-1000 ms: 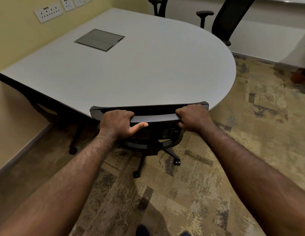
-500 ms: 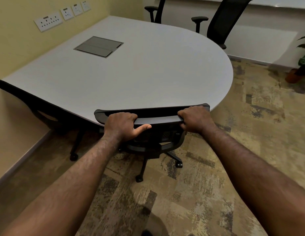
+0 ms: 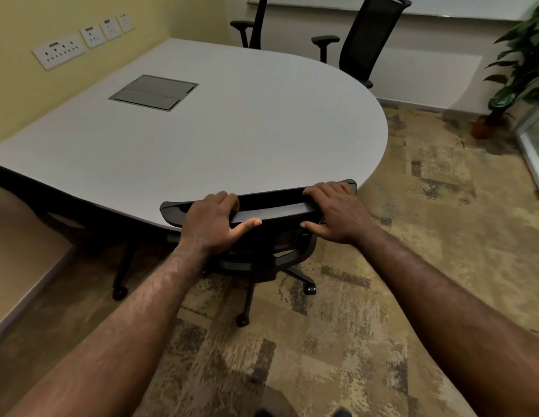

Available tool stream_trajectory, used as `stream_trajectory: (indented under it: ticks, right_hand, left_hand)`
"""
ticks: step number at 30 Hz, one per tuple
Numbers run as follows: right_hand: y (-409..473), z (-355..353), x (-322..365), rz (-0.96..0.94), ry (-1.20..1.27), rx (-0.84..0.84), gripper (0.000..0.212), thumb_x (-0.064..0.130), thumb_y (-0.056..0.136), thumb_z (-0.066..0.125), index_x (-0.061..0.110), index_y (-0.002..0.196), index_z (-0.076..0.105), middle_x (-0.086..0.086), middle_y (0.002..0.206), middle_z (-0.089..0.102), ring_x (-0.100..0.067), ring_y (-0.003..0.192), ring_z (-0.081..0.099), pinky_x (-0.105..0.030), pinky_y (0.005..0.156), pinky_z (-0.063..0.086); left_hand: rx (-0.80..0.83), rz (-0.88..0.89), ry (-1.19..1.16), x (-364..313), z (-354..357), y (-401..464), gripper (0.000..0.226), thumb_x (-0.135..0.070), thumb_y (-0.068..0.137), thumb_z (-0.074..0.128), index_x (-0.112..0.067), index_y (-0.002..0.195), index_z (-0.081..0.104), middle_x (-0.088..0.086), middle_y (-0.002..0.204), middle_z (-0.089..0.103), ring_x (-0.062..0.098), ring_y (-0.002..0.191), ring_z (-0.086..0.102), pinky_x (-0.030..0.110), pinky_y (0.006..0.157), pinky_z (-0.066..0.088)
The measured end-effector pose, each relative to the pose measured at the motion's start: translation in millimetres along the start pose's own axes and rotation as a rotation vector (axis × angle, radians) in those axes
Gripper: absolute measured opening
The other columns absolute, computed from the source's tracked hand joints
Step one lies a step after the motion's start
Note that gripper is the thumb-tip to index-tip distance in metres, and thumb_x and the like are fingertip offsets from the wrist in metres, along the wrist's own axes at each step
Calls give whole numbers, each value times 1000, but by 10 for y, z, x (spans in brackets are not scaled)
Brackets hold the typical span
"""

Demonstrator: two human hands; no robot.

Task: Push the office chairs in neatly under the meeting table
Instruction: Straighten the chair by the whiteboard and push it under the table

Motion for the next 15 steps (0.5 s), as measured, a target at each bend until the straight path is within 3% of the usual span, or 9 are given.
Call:
stream_trajectory:
  ticks: [3,9,15]
  right_hand:
    - [-68,-154,-11,34,21,-68,72,67,84,46,19,136,37,-6,133,49,-24,121,42,-45,104,29]
    - [-108,-572,-239,149,-22,-159,68,55,93,34,15,147,30,-8,150,37,-23,138,29,-46,110,18]
    - [-149,-844,-693,239,-81,-221,63,47,96,41,15,148,27,-6,153,33,-22,141,26,-47,113,14]
  left_hand:
    - [-80,21,-87,9,-91,78,55,-70,88,37,-19,96,56,-1,91,57,21,82,52,35,67,39]
    - [-174,82,-95,-116,-323,495,54,-62,91,40,-16,112,59,2,113,60,25,100,56,39,77,39]
    - [-222,156,-95,-461,-389,1004,57,-67,90,40,-19,116,57,-1,120,60,23,103,56,40,81,39]
Point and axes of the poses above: each hand's wrist, its own y-axis towards the middle knuckle, its own z-axis out of the palm, x = y × z, the point moved 1 cm from there along y, towards the middle knuckle
